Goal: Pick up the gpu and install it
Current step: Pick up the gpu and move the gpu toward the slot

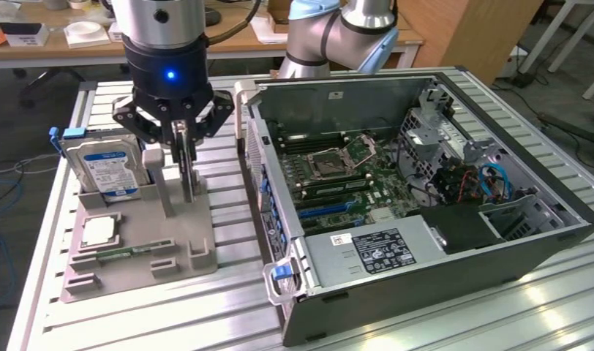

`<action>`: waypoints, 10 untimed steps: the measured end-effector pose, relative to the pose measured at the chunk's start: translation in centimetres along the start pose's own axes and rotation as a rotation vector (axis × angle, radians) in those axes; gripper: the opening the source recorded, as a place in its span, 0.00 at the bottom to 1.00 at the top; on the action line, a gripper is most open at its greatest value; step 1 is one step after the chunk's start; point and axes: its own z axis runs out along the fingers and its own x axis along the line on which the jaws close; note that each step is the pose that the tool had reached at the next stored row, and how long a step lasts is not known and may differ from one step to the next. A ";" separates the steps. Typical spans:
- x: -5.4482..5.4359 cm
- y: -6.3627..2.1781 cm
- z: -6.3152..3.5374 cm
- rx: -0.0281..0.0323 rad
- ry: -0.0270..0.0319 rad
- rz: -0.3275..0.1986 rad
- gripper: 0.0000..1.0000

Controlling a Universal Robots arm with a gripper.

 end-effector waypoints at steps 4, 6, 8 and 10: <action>0.0 0.02 -0.21 -0.0028 0.0000 0.000 0.27; 0.0 0.03 -0.32 -0.0045 -0.0002 0.000 0.27; 0.0 0.04 -0.46 -0.0063 -0.0002 0.000 0.27; 0.0 0.05 -0.58 -0.0082 -0.0003 0.000 0.27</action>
